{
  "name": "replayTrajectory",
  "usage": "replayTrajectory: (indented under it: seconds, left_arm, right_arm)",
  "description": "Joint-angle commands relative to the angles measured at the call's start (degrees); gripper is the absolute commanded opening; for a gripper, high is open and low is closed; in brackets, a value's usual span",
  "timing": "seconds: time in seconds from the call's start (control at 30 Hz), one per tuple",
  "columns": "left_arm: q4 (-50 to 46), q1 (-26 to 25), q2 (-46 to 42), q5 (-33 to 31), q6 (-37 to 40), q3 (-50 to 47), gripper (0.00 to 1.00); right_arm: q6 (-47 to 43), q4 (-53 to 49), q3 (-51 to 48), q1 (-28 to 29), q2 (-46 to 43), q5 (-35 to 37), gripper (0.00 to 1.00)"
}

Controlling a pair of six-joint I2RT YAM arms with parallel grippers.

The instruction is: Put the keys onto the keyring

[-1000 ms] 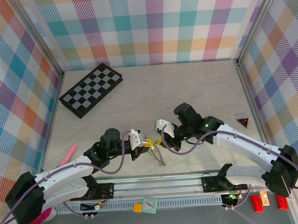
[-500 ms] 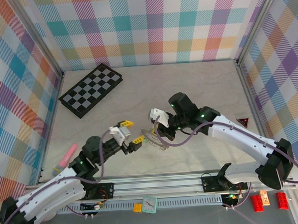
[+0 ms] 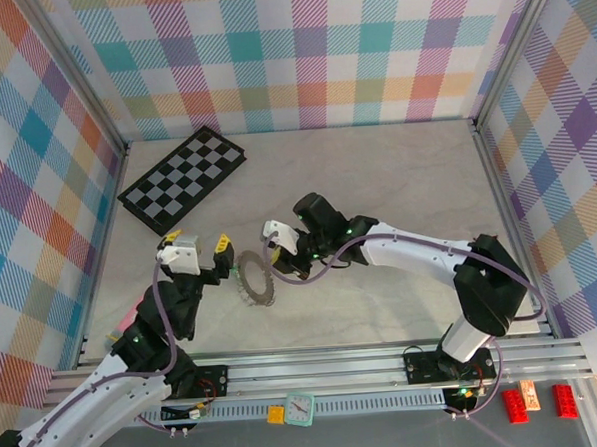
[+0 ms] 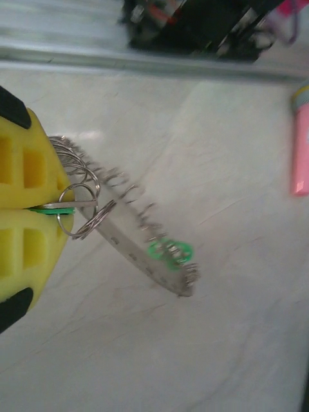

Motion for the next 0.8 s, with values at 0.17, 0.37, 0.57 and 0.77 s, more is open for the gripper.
replayTrajectory:
  seconds: [0.17,0.37,0.57,0.77]
  left_arm:
    - [3.7,7.9,11.7,-2.2,-8.1,-2.1,0.92]
    - [7.4,14.2,21.8,0.8,-7.1,-2.0,0.94]
    - [14.5,19.3,30.1,2.8,-4.3,-2.5,0.95]
    - [26.4,25.0,39.6,4.1,-2.6,-4.1,0.95]
  right_arm:
    - [-13.4,-12.3,-7.4,-2.4,-1.9,17.9,0.0]
    - [-15.3,-11.4,-12.0,-2.7,-0.8,26.1,0.2]
    - [-14.3,-9.6,-15.2,-7.0,-4.7,23.6,0.43]
    - [0.9,16.5,-29.6,-21.0,-24.8,15.3,0.67]
